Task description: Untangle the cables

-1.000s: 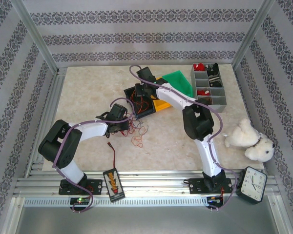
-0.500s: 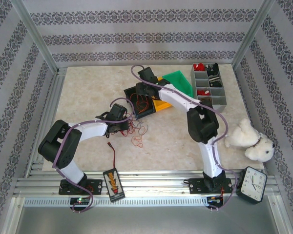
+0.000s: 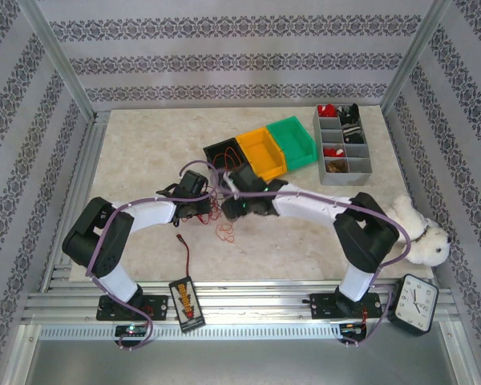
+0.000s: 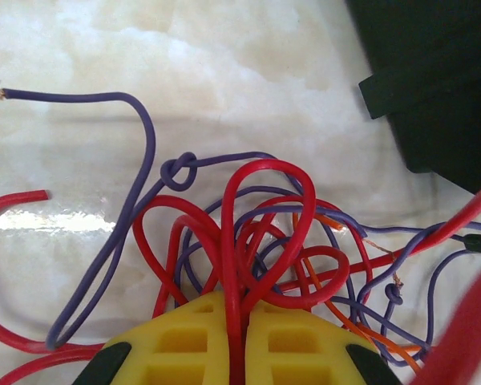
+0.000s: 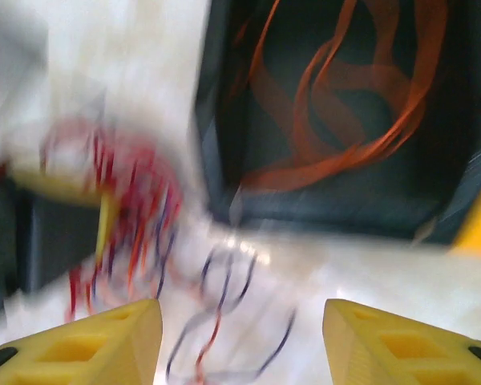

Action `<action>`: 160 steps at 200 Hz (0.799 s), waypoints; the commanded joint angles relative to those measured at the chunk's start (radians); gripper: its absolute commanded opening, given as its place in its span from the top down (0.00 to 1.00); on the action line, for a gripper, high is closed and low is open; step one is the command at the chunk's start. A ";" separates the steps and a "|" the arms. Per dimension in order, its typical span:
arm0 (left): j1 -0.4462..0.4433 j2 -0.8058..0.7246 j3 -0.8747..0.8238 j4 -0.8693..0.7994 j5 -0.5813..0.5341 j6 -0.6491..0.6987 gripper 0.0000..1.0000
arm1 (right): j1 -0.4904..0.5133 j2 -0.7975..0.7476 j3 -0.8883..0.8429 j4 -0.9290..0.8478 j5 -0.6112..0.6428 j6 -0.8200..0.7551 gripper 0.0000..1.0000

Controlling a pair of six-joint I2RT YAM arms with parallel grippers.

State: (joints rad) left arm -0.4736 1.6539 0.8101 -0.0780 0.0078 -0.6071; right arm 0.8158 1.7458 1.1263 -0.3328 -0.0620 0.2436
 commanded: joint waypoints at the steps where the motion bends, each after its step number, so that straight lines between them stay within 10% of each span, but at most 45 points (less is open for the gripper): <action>1: 0.031 0.012 -0.017 -0.102 -0.025 -0.026 1.00 | 0.056 0.017 -0.029 -0.034 -0.092 -0.098 0.43; 101: 0.038 0.028 -0.024 -0.075 0.003 -0.045 1.00 | 0.082 0.158 0.053 -0.052 -0.124 -0.156 0.44; 140: 0.038 0.041 -0.012 -0.078 0.013 -0.034 1.00 | 0.076 0.171 0.058 -0.025 -0.078 -0.142 0.96; 160: 0.039 0.048 -0.009 -0.083 0.012 -0.031 1.00 | 0.046 0.112 0.015 0.007 -0.038 -0.109 1.00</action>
State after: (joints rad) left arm -0.4557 1.6558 0.8101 -0.0772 0.0288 -0.6369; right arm 0.8898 1.9072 1.1725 -0.3607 -0.1520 0.1059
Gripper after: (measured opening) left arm 0.090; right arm 0.064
